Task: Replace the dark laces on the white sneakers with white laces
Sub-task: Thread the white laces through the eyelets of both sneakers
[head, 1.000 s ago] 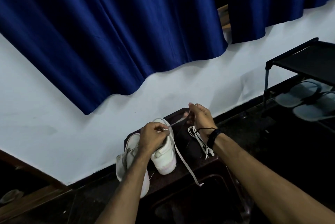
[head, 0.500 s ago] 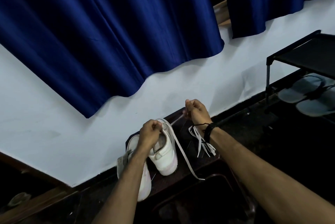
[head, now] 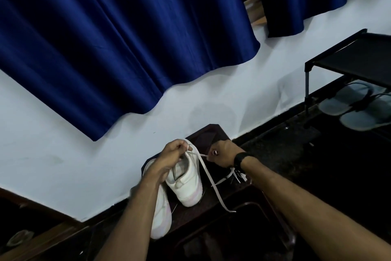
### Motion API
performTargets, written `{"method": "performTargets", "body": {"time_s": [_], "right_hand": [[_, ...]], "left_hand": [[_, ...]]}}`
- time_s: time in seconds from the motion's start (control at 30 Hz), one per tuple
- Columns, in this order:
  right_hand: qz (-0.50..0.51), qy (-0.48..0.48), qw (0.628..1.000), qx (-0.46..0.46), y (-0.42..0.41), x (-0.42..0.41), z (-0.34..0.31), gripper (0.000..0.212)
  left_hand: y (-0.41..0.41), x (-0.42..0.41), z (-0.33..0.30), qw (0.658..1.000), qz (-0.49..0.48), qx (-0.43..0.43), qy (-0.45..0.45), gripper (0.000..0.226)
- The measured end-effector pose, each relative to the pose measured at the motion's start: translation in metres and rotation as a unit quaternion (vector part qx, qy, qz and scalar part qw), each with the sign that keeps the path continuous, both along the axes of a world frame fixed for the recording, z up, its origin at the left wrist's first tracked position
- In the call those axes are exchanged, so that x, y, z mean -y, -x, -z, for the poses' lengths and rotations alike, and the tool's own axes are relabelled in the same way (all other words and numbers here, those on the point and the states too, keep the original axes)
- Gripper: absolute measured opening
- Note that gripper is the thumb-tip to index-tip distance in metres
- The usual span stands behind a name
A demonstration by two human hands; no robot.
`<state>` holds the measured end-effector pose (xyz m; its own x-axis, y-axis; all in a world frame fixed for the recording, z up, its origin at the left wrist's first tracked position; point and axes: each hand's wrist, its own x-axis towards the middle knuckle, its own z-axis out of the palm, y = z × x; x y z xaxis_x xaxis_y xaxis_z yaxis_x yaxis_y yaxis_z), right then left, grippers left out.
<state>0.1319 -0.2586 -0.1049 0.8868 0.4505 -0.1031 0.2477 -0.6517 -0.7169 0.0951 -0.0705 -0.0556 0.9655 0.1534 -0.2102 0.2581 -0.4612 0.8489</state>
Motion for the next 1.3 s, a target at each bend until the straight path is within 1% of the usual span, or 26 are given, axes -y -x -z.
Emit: {"method": "performTargets", "body": {"time_s": [0.07, 0.17, 0.2, 0.27, 0.33, 0.37, 0.43, 0.5, 0.53, 0.57, 0.6, 0.63, 0.67, 0.7, 0.73, 0.77, 0.87, 0.9, 0.93, 1.0, 1.03, 1.07, 1.1, 1.17, 1.23, 1.3], "right_hand": [[0.01, 0.012, 1.0, 0.026, -0.002, 0.001, -0.002, 0.022], [0.072, -0.07, 0.995, 0.018, -0.009, 0.001, -0.008, 0.021], [0.093, -0.1, 0.991, -0.002, -0.012, 0.0, -0.011, 0.022], [0.119, -0.14, 0.982, -0.045, -0.018, -0.004, -0.018, 0.025], [0.129, -0.172, 0.973, -0.084, -0.018, -0.006, -0.028, 0.028], [0.129, -0.198, 0.965, -0.11, -0.017, -0.005, -0.034, 0.028], [0.115, -0.294, 0.928, -0.197, -0.013, 0.0, -0.044, 0.026], [0.098, -0.382, 0.878, -0.273, -0.01, 0.005, -0.054, 0.026], [0.093, -0.405, 0.861, -0.295, -0.009, 0.006, -0.059, 0.027], [0.088, -0.42, 0.848, -0.31, -0.007, 0.005, -0.067, 0.027], [0.081, -0.435, 0.837, -0.323, -0.005, 0.003, -0.075, 0.027], [0.072, -0.448, 0.826, -0.334, -0.002, 0.0, -0.085, 0.026], [0.064, -0.459, 0.818, -0.34, 0.001, -0.003, -0.095, 0.027], [0.061, -0.471, 0.81, -0.344, 0.003, -0.006, -0.104, 0.026], [0.061, -0.485, 0.802, -0.343, 0.006, -0.009, -0.111, 0.023], [0.064, -0.505, 0.791, -0.34, 0.008, -0.012, -0.116, 0.02], [0.093, -0.576, 0.741, -0.332, 0.016, -0.018, -0.126, 0.014], [0.099, -0.598, 0.723, -0.332, 0.02, -0.021, -0.128, 0.015], [0.102, -0.619, 0.704, -0.334, 0.023, -0.025, -0.128, 0.017], [0.104, -0.654, 0.669, -0.338, 0.03, -0.037, -0.126, 0.019], [0.103, -0.66, 0.664, -0.335, 0.032, -0.042, -0.125, 0.02], [0.104, -0.657, 0.671, -0.327, 0.034, -0.047, -0.124, 0.02], [0.102, -0.638, 0.697, -0.31, 0.037, -0.051, -0.124, 0.022], [0.103, -0.58, 0.764, -0.266, 0.037, -0.05, -0.122, 0.025], [0.096, -0.524, 0.816, -0.224, 0.043, -0.048, -0.119, 0.028], [0.085, -0.469, 0.854, -0.207, 0.05, -0.047, -0.112, 0.027]], "left_hand": [[0.002, -0.005, 0.003, 1.0, 0.018, 0.005, -0.007, 0.018], [0.005, -0.006, 0.006, 0.999, 0.016, 0.022, -0.047, 0.026], [0.008, -0.003, 0.007, 0.996, 0.008, 0.048, -0.08, 0.028], [0.013, 0.003, 0.011, 0.977, -0.019, 0.121, -0.176, 0.033], [0.017, 0.008, 0.015, 0.953, -0.046, 0.17, -0.245, 0.028], [0.019, 0.009, 0.015, 0.945, -0.055, 0.177, -0.268, 0.025], [0.023, 0.012, 0.016, 0.926, -0.077, 0.191, -0.317, 0.02], [0.027, 0.017, 0.01, 0.901, -0.075, 0.228, -0.362, 0.026], [0.027, 0.021, 0.008, 0.899, -0.055, 0.24, -0.361, 0.029], [0.028, 0.026, 0.003, 0.915, -0.027, 0.239, -0.324, 0.03], [0.027, 0.031, 0.0, 0.945, -0.006, 0.221, -0.24, 0.026], [0.031, 0.04, -0.006, 0.974, 0.023, 0.186, -0.129, 0.016], [0.034, 0.05, -0.012, 0.988, 0.057, 0.145, -0.024, 0.018], [0.037, 0.058, -0.016, 0.99, 0.068, 0.109, 0.062, 0.034], [0.042, 0.063, -0.021, 0.99, 0.064, 0.081, 0.093, 0.046], [0.048, 0.067, -0.025, 0.99, 0.049, 0.065, 0.112, 0.046], [0.064, 0.067, -0.037, 0.992, 0.01, 0.102, 0.075, 0.003], [0.07, 0.065, -0.04, 0.99, 0.013, 0.111, 0.087, 0.009], [0.074, 0.061, -0.041, 0.987, 0.018, 0.111, 0.113, 0.012], [0.079, 0.057, -0.043, 0.969, 0.022, 0.081, 0.231, 0.014], [0.081, 0.056, -0.043, 0.954, 0.01, 0.068, 0.292, 0.015], [0.084, 0.054, -0.044, 0.942, -0.007, 0.057, 0.331, 0.015], [0.091, 0.047, -0.045, 0.939, -0.027, 0.053, 0.338, 0.013], [0.096, 0.036, -0.046, 0.948, -0.046, 0.052, 0.31, 0.016], [0.101, 0.018, -0.048, 0.966, -0.063, 0.074, 0.24, 0.024], [0.105, 0.002, -0.049, 0.983, -0.093, 0.109, 0.11, 0.032]]}}
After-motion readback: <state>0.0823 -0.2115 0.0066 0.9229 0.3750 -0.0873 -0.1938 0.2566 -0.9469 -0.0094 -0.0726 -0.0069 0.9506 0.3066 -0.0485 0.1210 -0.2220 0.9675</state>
